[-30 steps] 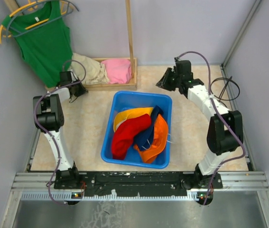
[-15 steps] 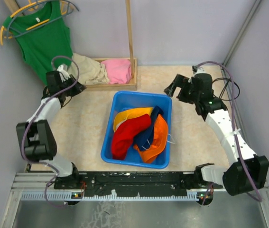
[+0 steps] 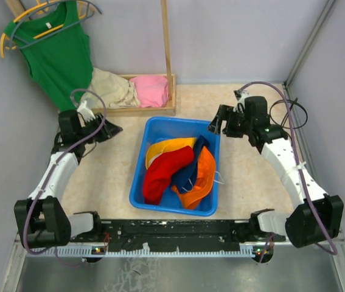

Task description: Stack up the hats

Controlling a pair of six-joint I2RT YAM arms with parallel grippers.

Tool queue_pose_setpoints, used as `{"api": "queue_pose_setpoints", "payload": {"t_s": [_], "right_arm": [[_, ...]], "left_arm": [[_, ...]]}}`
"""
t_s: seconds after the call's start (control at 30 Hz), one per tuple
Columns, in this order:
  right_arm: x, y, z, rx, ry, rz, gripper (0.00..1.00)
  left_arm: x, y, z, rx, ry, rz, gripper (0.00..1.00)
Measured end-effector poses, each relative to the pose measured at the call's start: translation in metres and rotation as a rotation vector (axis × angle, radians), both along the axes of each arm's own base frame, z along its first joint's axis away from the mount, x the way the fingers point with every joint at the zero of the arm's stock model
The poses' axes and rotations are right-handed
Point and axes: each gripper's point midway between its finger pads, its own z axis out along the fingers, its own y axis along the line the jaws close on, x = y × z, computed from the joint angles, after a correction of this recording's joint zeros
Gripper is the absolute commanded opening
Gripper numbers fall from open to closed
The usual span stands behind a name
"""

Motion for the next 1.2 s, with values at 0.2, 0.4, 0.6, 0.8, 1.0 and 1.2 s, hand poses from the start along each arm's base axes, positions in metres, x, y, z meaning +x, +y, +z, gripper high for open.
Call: {"api": "queue_pose_setpoints", "payload": {"t_s": [0.2,0.4,0.6,0.8,1.0,1.2], "right_arm": [[-0.005,-0.02,-0.038,-0.211,0.092,-0.017,0.74],[0.002,-0.034,-0.072,-0.322,0.179,-0.037,0.66],[0.004,-0.027,-0.093,-0.298,0.214,-0.019,0.54],[0.015,-0.019,-0.104,-0.273,0.215,-0.005,0.29],[0.022,-0.008,-0.109,-0.2,0.242,-0.026,0.0],[0.024,-0.01,-0.109,-0.148,0.262,-0.064,0.0]], "left_arm": [[-0.056,-0.05,-0.043,-0.002,0.156,-0.124,0.41],[-0.081,-0.061,-0.034,0.004,0.128,-0.149,0.4],[-0.088,-0.056,-0.038,0.02,0.149,-0.121,0.4],[-0.091,-0.054,-0.04,0.027,0.16,-0.111,0.4],[-0.091,-0.052,-0.042,0.037,0.166,-0.102,0.39],[-0.09,-0.051,-0.046,0.046,0.178,-0.1,0.39]]}}
